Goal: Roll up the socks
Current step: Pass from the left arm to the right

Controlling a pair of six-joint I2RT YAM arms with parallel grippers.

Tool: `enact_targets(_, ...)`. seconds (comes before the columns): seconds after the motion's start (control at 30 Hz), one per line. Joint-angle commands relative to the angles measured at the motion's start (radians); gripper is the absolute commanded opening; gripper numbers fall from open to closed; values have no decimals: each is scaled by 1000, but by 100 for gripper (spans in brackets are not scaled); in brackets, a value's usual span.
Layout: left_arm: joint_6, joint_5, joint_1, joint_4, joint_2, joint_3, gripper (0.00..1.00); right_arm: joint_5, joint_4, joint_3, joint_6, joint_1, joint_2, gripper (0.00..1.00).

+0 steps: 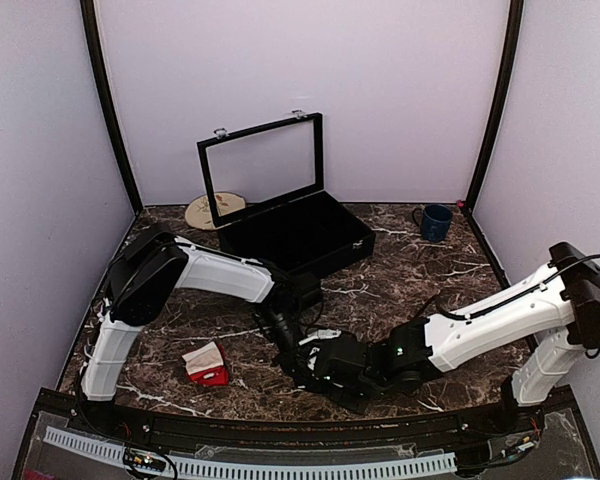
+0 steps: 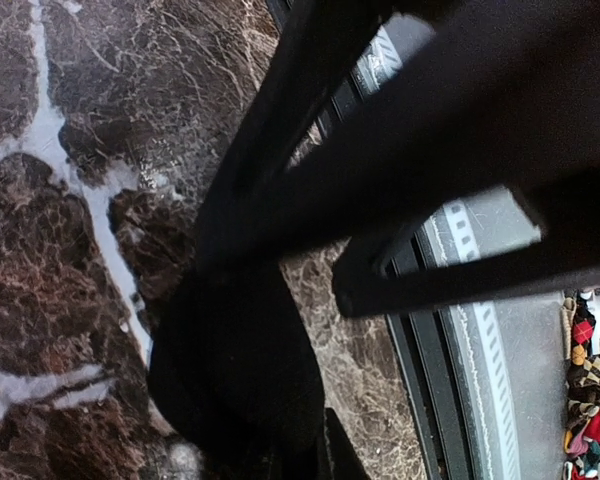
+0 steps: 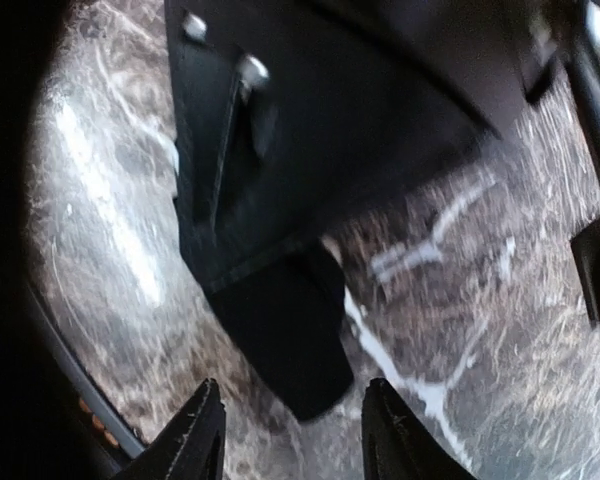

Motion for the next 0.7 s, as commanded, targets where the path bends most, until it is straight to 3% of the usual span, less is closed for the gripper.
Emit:
enact_targets(0.0, 23, -115, 9, -73, 55, -21, 12, 17, 42, 55, -101, 8, 52, 50)
enact_targets(0.47, 67, -75, 14, -109, 55, -18, 17, -20, 111, 48, -184, -41, 143, 50)
enact_targets(0.57, 72, -73, 14, -110, 54, -19, 17, -57, 130, 54, -202, -62, 162, 46)
enact_targets(0.67, 73, -72, 14, -111, 55, -19, 17, -96, 127, 67, -215, -79, 193, 33)
